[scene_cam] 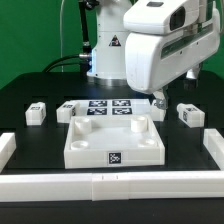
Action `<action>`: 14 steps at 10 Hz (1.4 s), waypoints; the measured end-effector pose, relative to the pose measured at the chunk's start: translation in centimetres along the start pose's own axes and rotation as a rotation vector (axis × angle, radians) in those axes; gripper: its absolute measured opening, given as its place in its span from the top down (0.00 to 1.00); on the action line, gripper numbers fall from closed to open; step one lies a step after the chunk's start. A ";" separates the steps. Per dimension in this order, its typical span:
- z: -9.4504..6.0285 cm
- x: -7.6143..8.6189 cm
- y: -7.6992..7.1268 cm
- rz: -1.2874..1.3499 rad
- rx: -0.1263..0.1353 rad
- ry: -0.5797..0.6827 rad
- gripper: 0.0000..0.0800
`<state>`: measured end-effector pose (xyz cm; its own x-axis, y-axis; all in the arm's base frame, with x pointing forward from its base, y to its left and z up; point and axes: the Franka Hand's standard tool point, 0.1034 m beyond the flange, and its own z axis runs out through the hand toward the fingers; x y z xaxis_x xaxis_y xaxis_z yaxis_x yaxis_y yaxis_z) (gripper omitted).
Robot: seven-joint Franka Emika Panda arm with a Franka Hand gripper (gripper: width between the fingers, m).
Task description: Assemble one leg
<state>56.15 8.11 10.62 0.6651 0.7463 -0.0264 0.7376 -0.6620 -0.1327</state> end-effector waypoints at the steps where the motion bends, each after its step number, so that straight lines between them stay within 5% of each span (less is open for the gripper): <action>1: 0.1 -0.5 0.0 -0.046 -0.027 0.024 0.19; 4: 0.9 -4.0 -0.6 -0.208 -0.090 0.057 0.19; 10: 1.5 -4.8 -0.5 -0.247 -0.095 0.059 0.19; 12: 3.4 -8.1 -0.4 -0.531 -0.143 0.061 0.19; 14: 4.6 -10.0 -0.3 -0.637 -0.162 0.039 0.19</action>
Offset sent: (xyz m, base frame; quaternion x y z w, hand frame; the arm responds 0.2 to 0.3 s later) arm -0.0285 -0.0162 -0.0061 -0.0331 0.0488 -0.1327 0.9894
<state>48.81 1.16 6.38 0.0939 0.9946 0.0442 0.9946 -0.0957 0.0400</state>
